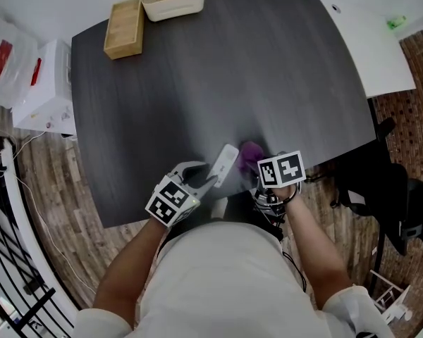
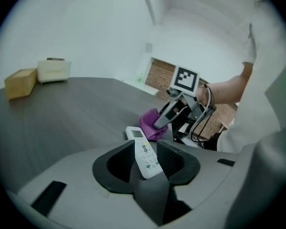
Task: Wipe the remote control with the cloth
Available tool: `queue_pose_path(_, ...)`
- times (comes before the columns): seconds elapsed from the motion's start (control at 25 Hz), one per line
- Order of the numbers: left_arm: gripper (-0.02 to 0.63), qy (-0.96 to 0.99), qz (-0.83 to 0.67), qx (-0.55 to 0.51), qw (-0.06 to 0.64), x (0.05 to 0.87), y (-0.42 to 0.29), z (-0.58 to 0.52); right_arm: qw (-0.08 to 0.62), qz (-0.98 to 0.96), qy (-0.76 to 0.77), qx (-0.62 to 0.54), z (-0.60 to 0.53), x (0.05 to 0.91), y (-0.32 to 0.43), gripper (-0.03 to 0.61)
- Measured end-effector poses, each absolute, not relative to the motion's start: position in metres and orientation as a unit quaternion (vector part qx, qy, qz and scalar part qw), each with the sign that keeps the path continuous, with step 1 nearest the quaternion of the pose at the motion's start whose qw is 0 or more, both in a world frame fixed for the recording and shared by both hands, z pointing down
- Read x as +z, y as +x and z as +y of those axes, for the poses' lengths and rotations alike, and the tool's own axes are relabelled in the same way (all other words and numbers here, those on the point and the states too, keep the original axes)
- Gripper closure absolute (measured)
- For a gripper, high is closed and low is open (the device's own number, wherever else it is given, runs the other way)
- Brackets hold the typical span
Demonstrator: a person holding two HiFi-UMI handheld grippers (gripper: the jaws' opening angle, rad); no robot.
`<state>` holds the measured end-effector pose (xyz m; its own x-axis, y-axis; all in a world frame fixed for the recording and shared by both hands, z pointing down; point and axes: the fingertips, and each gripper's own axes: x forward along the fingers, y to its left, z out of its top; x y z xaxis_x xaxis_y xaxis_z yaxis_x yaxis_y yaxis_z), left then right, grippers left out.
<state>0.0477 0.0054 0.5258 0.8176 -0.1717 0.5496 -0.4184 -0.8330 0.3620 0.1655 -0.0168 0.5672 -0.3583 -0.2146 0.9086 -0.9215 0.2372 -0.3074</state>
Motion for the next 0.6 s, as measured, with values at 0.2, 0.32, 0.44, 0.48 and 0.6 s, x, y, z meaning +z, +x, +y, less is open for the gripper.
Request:
queue_pose_path(0.2, 0.474, 0.890, -0.132, 0.257, 0.352, 0.550, 0.038, 0.012, 0.405, -0.689, 0.370, 0.473, 0.018, 0.565, 0.157, 0.448)
queue_pose_path(0.32, 0.474, 0.883, -0.114, 0.253, 0.378, 0.554, 0.044, 0.020, 0.413, -0.696, 0.347, 0.474, 0.028, 0.572, 0.139, 0.448)
queue_pose_path(0.44, 0.474, 0.875, -0.116, 0.243, 0.403, 0.557, 0.048, 0.020, 0.411, -0.706, 0.342, 0.465, 0.016, 0.574, 0.119, 0.448)
queue_pose_path(0.48, 0.474, 0.871, -0.123, 0.238, 0.412, 0.559, 0.047, 0.017, 0.411, -0.710, 0.340, 0.459, 0.011, 0.574, 0.113, 0.448)
queue_pose_path(0.6, 0.476, 0.863, -0.147, 0.223, 0.429, 0.560, 0.040, 0.007, 0.418, -0.723, 0.332, 0.439, -0.007, 0.574, 0.098, 0.448)
